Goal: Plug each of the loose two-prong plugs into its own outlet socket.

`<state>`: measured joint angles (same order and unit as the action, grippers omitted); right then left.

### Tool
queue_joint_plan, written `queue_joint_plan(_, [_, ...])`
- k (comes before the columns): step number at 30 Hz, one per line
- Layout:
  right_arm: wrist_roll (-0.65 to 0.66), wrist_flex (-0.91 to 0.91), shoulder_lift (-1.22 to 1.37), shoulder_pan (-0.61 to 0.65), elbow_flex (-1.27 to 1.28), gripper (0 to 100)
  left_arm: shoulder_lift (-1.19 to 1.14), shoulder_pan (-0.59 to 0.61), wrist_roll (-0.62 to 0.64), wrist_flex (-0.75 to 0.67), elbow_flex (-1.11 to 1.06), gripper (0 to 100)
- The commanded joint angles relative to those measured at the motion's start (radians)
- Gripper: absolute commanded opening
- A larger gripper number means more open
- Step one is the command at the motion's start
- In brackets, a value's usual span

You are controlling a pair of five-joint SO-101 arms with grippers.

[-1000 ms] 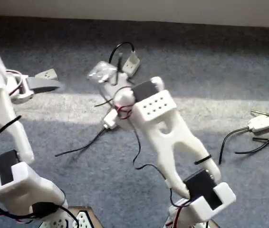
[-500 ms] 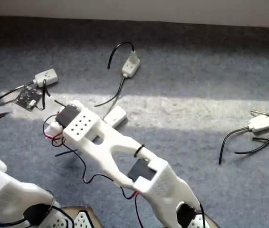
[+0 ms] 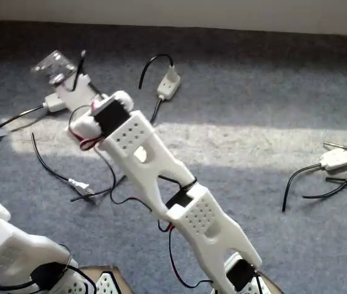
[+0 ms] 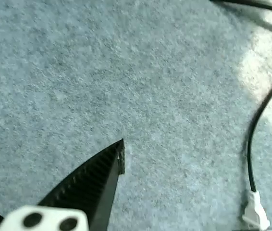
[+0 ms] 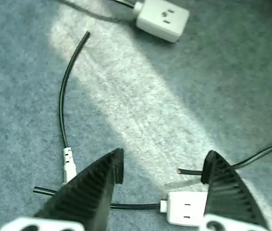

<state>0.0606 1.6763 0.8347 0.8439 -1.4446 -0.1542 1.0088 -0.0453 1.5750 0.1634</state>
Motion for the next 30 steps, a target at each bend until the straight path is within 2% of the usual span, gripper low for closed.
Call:
queue_joint_plan(1, [0.084, 0.091, -0.031, -0.15, -0.294, 26.0, 0.042, -0.199, 0.017, 0.169, 0.005, 59])
queue_joint_plan(4, [0.092, 0.091, -0.091, -0.292, -0.321, 26.0, 0.053, -0.364, 0.149, 0.176, -0.111, 59])
queue_joint_plan(7, [0.094, 0.091, -0.188, -0.418, -0.211, 26.0, 0.051, -0.509, 0.281, 0.161, -0.222, 59])
queue_joint_plan(13, [0.097, 0.088, -0.372, -0.595, 0.107, 26.0, 0.042, -0.647, 0.488, -0.032, -0.397, 59])
queue_joint_plan(17, [0.097, 0.087, -0.441, -0.664, 0.237, 26.0, 0.044, -0.676, 0.516, -0.146, -0.449, 59])
queue_joint_plan(21, [0.106, 0.085, -0.456, -0.743, 0.259, 26.0, 0.041, -0.687, 0.52, -0.155, -0.456, 59])
queue_joint_plan(27, [0.256, 0.085, -0.43, -0.862, 0.26, 26.0, 0.042, -0.693, 0.52, -0.16, -0.538, 59])
queue_joint_plan(30, [0.325, 0.084, -0.395, -0.906, 0.254, 26.0, 0.053, -0.69, 0.52, -0.206, -0.581, 59])
